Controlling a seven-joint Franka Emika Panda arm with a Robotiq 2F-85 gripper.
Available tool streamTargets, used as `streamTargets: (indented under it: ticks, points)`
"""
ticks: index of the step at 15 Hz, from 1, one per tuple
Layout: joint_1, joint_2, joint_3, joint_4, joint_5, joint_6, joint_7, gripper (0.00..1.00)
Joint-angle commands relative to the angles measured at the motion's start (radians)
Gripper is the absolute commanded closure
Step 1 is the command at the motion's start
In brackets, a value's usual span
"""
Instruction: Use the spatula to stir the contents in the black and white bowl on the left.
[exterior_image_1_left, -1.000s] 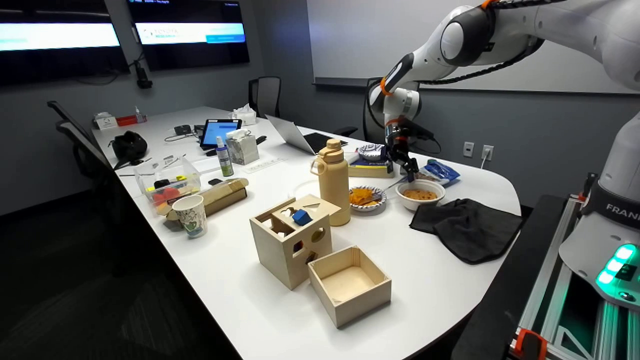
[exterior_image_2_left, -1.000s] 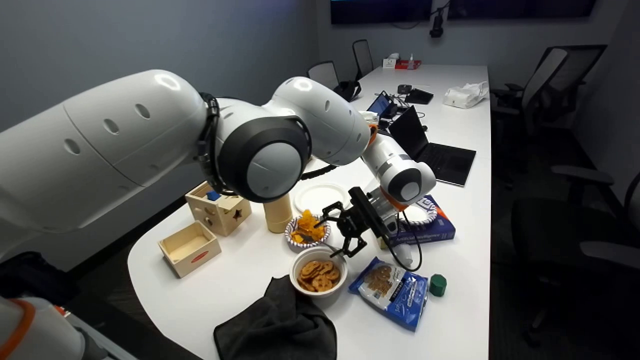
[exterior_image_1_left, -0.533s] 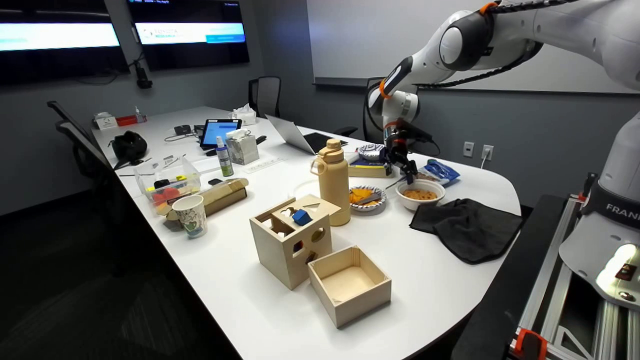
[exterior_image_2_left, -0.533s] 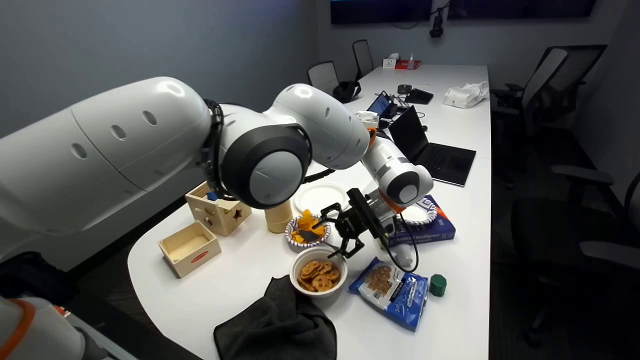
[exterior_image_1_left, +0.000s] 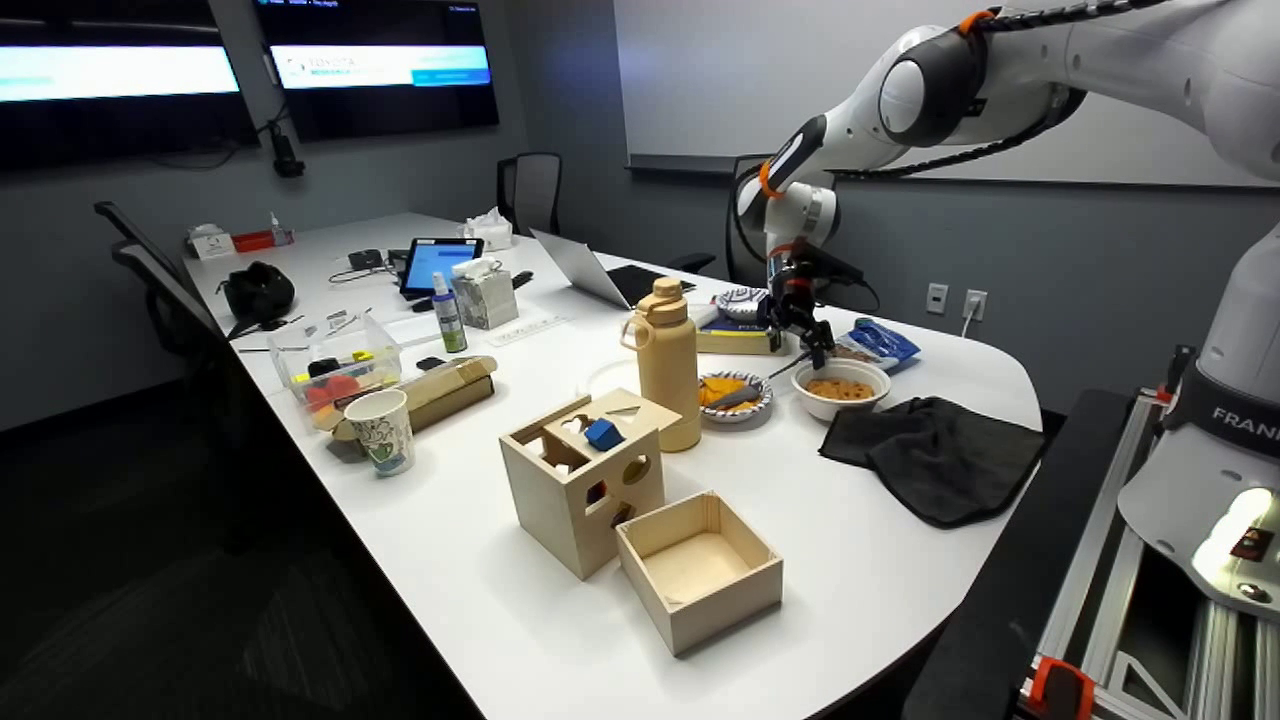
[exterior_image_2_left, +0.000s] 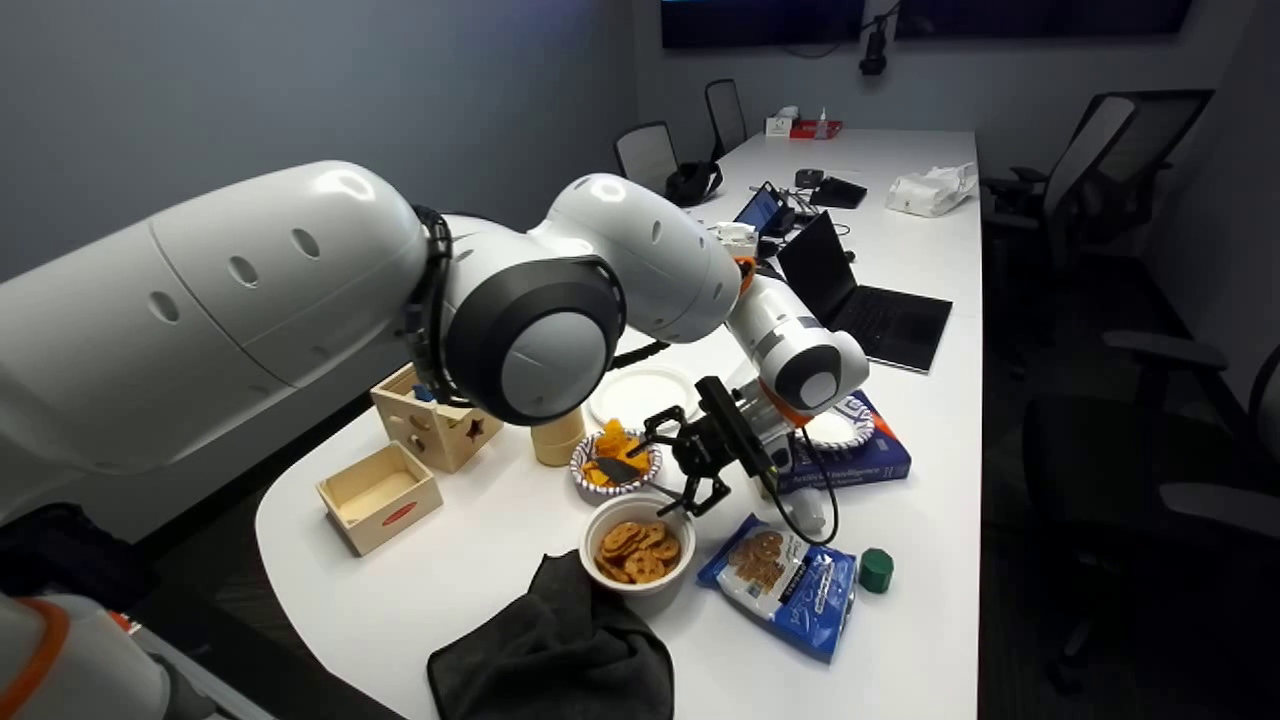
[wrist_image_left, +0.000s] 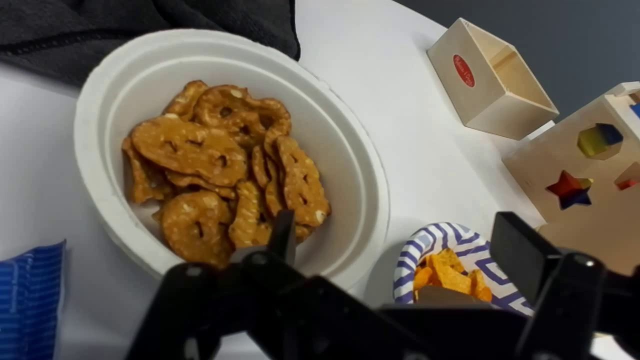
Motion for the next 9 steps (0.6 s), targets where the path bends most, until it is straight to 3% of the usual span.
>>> streamTargets:
  ticks: [1, 9]
  points:
    - [-0.021, 0.029, 0.002, 0.078, 0.022, -0.044, 0.027, 0.00]
    - [-0.046, -0.008, 0.001, 0.061, 0.023, 0.026, 0.067, 0.00]
